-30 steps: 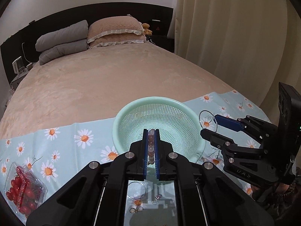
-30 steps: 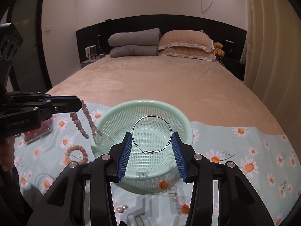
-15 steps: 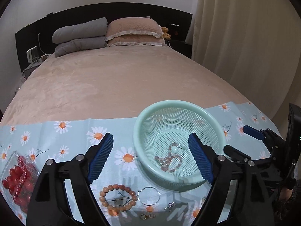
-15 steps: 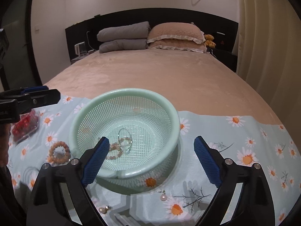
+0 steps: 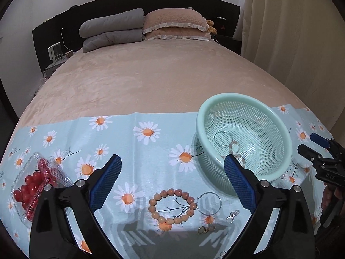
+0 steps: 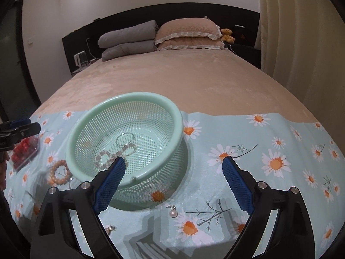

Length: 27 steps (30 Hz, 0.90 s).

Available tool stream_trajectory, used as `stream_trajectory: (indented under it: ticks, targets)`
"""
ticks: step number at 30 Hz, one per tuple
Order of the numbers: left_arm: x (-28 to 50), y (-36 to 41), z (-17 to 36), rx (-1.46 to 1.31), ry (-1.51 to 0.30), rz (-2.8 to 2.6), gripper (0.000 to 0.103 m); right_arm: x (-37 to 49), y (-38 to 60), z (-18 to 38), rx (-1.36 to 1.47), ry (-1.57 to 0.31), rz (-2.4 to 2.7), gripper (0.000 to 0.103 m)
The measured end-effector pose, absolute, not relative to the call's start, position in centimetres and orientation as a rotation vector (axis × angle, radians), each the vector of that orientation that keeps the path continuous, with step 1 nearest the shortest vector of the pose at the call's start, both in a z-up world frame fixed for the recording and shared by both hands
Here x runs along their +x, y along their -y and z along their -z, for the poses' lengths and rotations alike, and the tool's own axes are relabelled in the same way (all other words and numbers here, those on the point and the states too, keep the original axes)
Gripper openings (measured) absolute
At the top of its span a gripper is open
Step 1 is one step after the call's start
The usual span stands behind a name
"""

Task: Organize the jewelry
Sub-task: 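Grasp the wooden bead bracelet with the left tool while the right tool grasps a pearl earring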

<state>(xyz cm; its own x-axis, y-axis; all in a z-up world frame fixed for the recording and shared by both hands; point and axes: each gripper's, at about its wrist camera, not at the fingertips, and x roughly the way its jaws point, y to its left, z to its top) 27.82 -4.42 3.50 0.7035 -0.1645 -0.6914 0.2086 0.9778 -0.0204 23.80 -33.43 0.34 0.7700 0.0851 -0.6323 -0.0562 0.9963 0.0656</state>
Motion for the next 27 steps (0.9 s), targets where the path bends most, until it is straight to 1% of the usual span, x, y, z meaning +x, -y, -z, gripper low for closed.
stream_trajectory:
  ticks: [11,20,24,27]
  targets:
    - [27.4,3.2,0.2,0.068,-0.873,0.204,0.094,23.3,33.2,1.2,0.047,-0.742,-0.052,0.087]
    - [27.5,2.5,4.4,0.066,-0.970,0.179,0.094,23.6,33.1,5.4,0.072,-0.862,-0.032,0.086]
    - [27.6,2.4,5.6,0.069,-0.997,0.174,0.094,24.0,32.9,6.2,0.072,-0.889,-0.041,0.086]
    - [27.6,2.6,6.5,0.075,-1.013,0.177,0.094,24.5,32.7,6.9,0.064,-0.907,-0.045,0.083]
